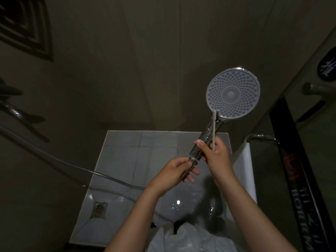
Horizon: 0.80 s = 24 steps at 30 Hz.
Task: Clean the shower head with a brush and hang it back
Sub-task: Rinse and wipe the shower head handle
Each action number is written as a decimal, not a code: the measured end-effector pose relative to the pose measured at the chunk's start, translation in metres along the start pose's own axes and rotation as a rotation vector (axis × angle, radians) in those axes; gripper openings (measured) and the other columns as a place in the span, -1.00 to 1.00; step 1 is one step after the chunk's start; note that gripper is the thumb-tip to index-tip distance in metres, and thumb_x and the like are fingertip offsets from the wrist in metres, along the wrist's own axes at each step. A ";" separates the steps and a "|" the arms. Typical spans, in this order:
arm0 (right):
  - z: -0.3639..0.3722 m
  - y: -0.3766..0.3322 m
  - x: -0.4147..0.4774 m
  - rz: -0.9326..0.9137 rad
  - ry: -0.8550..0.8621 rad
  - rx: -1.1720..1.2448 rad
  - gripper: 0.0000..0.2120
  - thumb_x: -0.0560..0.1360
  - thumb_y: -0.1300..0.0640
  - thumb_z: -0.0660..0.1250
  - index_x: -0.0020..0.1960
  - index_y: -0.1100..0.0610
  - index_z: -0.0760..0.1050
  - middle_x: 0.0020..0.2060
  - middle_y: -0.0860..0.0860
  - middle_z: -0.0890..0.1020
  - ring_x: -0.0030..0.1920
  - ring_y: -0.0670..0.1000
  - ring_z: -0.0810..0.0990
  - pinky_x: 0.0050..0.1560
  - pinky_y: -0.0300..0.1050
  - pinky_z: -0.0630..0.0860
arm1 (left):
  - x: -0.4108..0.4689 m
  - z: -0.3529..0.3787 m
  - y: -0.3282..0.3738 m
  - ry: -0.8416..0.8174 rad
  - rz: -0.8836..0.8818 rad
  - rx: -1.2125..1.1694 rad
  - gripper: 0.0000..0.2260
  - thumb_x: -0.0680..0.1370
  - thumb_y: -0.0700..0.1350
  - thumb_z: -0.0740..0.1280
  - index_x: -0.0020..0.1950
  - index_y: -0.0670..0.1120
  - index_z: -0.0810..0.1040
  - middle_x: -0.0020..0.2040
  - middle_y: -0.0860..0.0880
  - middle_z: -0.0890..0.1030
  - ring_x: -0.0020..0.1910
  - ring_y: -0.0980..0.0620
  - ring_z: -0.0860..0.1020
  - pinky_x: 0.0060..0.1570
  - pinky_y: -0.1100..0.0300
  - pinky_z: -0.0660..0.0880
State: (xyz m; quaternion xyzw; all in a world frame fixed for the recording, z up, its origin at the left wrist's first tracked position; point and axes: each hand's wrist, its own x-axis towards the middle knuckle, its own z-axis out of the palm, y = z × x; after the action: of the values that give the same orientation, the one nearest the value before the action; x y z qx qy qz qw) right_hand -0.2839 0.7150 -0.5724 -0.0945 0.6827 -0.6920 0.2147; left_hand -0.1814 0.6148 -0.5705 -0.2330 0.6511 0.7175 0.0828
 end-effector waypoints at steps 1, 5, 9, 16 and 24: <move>0.000 0.000 0.000 -0.001 0.003 -0.007 -0.88 0.49 0.18 0.38 -0.16 0.06 0.45 -0.37 -0.08 0.55 -0.43 -0.25 0.52 -0.43 -0.38 0.42 | 0.000 -0.001 -0.001 0.003 0.009 0.008 -0.82 0.63 -0.14 0.12 0.08 -0.04 0.51 -0.14 -0.02 0.66 -0.31 0.09 0.58 -0.27 0.28 0.44; 0.000 -0.001 0.000 0.000 0.003 0.000 -0.90 0.48 0.16 0.38 -0.15 0.05 0.46 -0.34 -0.06 0.57 -0.35 -0.14 0.55 -0.37 -0.29 0.43 | 0.000 -0.003 -0.006 0.068 0.059 -0.031 -0.88 0.59 -0.18 0.22 0.01 -0.07 0.54 -0.15 -0.04 0.67 -0.28 0.07 0.61 -0.25 0.28 0.48; 0.001 -0.001 -0.001 0.018 0.002 0.010 -0.93 0.48 0.13 0.38 -0.11 0.05 0.48 -0.27 -0.01 0.61 -0.26 -0.06 0.57 -0.30 -0.20 0.45 | -0.002 -0.002 -0.007 0.158 0.084 -0.071 -0.90 0.50 -0.22 0.37 0.00 -0.15 0.55 -0.16 -0.12 0.66 -0.28 0.02 0.64 -0.26 0.23 0.53; 0.004 -0.003 -0.004 -0.002 -0.016 0.016 -0.91 0.48 0.18 0.38 -0.12 0.05 0.47 -0.32 -0.06 0.57 -0.36 -0.20 0.56 -0.37 -0.33 0.45 | -0.004 0.005 -0.005 0.250 0.066 -0.009 -0.80 0.44 -0.23 0.43 -0.03 -0.15 0.43 -0.16 -0.08 0.55 -0.41 0.06 0.60 -0.36 0.26 0.50; 0.002 -0.005 -0.007 -0.022 -0.041 -0.025 -0.90 0.49 0.15 0.38 -0.16 0.04 0.47 -0.38 -0.11 0.58 -0.38 -0.26 0.54 -0.29 -0.31 0.42 | -0.009 -0.002 0.005 -0.115 -0.071 -0.091 -0.68 0.66 -0.02 0.03 0.33 -0.09 0.38 0.00 -0.14 0.63 -0.22 -0.02 0.62 -0.23 0.24 0.48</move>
State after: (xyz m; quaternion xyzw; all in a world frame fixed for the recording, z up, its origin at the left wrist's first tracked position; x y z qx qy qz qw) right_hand -0.2777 0.7158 -0.5662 -0.1188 0.6856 -0.6838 0.2198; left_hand -0.1748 0.6135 -0.5621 -0.2176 0.6035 0.7552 0.1348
